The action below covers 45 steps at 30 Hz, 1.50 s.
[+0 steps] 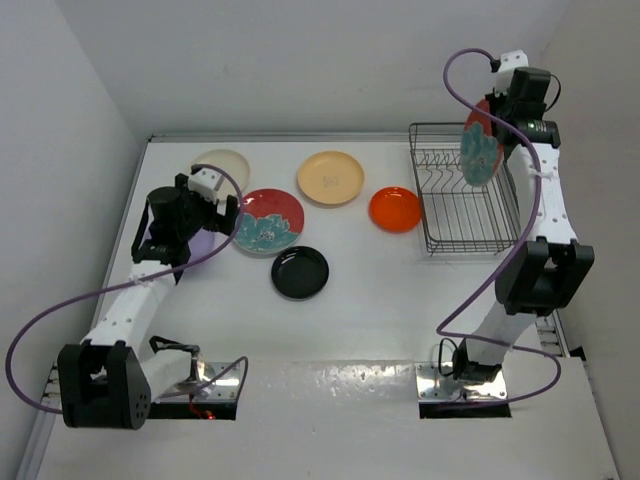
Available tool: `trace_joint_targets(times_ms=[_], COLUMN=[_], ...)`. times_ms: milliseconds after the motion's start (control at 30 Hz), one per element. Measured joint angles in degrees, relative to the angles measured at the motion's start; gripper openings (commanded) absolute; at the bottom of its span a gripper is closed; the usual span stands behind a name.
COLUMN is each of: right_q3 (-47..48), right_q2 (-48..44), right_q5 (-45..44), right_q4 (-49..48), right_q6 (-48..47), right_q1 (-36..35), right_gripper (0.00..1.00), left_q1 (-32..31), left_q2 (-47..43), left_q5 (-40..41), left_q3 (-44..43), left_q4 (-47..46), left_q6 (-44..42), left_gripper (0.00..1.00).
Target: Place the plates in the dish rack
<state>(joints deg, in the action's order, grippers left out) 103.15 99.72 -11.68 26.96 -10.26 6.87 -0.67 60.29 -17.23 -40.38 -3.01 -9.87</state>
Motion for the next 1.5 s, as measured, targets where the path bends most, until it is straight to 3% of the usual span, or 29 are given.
trace_joint_targets(times_ms=[300,667,1100,1267,1333,1367,1500], right_q3=[-0.39,-0.22,-6.51,-11.30,-11.34,-11.34,-11.54], right_q2=[2.51,11.10,11.89,11.89,11.89,11.91,11.72], right_q5=[-4.44,-7.41,-7.82,-7.52,-7.69,-7.69,-8.17], right_q4=[-7.32,-18.95,-23.32,-24.48,-25.27,-25.31,-26.69], right_q6=[-9.07,-18.71,-19.37,-16.98,-15.87,-15.32,-13.77], right_q1=[1.25,1.27,1.62,1.38,1.42,1.53,1.62], right_gripper=[0.00,0.00,0.00,0.00,0.06,0.18,0.38], left_q1=[-0.44,-0.44,-0.44,-0.22,-0.04,0.04,1.09], left_q2=[10.05,13.00,15.32,19.80,21.66,22.69,27.39], left_q5=[-0.76,-0.81,-1.40,-4.59,-5.68,-6.14,-8.92], left_q3=[-4.13,-6.88,-9.07,-13.60,-15.08,-15.93,-20.46], left_q4=[-5.29,-3.48,-0.81,3.93,5.62,6.80,11.76], left_q6=[0.57,1.44,1.46,1.49,1.51,1.57,3.08], left_gripper=[0.99,0.99,0.99,0.88,0.87,0.87,0.86])
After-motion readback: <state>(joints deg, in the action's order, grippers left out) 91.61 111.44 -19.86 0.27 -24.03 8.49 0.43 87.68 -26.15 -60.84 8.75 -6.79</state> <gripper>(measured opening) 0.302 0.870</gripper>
